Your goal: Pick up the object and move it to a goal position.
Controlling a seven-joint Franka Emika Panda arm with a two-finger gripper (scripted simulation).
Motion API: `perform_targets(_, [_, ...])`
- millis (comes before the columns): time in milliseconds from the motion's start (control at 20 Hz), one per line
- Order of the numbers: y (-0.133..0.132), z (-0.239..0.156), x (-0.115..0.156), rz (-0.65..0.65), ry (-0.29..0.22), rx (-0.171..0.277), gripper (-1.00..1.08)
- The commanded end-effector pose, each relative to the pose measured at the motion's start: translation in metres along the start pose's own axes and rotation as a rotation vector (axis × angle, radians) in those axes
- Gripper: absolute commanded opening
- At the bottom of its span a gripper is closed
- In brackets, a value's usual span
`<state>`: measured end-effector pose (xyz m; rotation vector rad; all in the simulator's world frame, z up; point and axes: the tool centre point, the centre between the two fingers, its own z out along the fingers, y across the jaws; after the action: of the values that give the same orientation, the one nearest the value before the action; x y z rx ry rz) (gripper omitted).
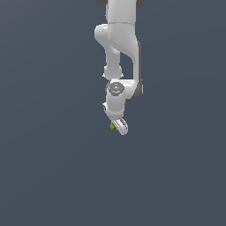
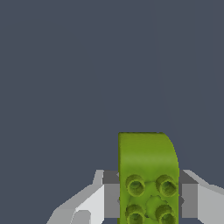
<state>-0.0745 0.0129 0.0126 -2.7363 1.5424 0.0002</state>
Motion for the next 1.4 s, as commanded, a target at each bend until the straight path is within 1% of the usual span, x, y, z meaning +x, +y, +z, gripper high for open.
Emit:
perform_targets(0, [0.0,0.0,0.0,0.0,0.0,0.0,-1.0])
perform_targets(350, [0.0,-0.002,0.003,0.0,0.0,0.0,-1.0])
perform_targets(600, [0.001,-0.013,0.022,0.0,0.0,0.0,-1.0])
perform_targets(900, [0.004,-0.039,0.065,0.0,0.001,-0.001,-1.0])
perform_targets(1350, [0.006,-0.09,0.149,0.0,0.002,-0.002,-1.0])
